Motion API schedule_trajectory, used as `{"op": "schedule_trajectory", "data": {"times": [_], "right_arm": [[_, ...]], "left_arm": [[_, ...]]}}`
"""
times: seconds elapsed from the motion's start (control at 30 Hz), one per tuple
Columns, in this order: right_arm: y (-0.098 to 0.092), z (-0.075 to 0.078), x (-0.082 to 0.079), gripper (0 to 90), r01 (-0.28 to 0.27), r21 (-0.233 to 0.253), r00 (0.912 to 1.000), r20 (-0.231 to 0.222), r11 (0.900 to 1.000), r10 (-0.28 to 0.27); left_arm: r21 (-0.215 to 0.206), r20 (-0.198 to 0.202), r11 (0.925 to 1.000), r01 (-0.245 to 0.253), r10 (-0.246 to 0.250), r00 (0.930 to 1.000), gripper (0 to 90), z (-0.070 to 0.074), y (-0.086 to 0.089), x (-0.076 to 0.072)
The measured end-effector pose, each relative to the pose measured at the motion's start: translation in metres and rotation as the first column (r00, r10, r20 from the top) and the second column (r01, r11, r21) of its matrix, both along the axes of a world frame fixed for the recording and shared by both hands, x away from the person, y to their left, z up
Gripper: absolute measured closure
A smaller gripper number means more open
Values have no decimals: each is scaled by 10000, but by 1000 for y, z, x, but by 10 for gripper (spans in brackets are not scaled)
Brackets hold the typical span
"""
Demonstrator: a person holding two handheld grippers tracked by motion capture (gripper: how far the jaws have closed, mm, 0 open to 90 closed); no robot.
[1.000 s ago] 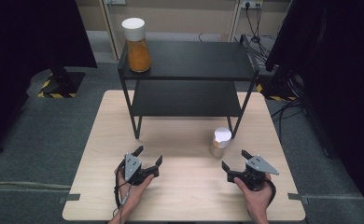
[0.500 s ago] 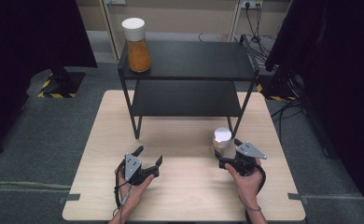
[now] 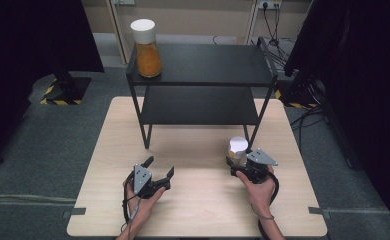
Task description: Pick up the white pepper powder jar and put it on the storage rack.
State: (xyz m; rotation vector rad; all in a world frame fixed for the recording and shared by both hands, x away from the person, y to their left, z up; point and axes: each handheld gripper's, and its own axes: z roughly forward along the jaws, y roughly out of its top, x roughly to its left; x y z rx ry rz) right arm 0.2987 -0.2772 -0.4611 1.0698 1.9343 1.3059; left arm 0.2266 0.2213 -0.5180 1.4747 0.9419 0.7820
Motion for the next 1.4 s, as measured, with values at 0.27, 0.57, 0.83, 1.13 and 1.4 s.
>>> {"op": "schedule_trajectory", "data": {"times": [0.27,0.57,0.83,1.13,1.4], "right_arm": [[1,-3,1,263,40,-29,9999,132,10000,-39],[-2,-7,2,304,-63,130,9999,151,9999,61],[-3,-3,2,306,-51,88,10000,37,9999,51],[-7,9,-12,306,-106,302,9989,457,9995,92],[-7,27,-25,306,-212,473,9940,1084,9987,160]], "left_arm": [[-18,-20,10000,8,-8,10000,131,0,0,0],[67,3,10000,30,-30,10000,131,0,0,0],[28,-15,10000,36,-36,10000,131,0,0,1],[-19,-37,10000,-3,3,10000,131,0,0,0],[-22,-27,10000,-21,21,10000,131,0,0,0]]}}
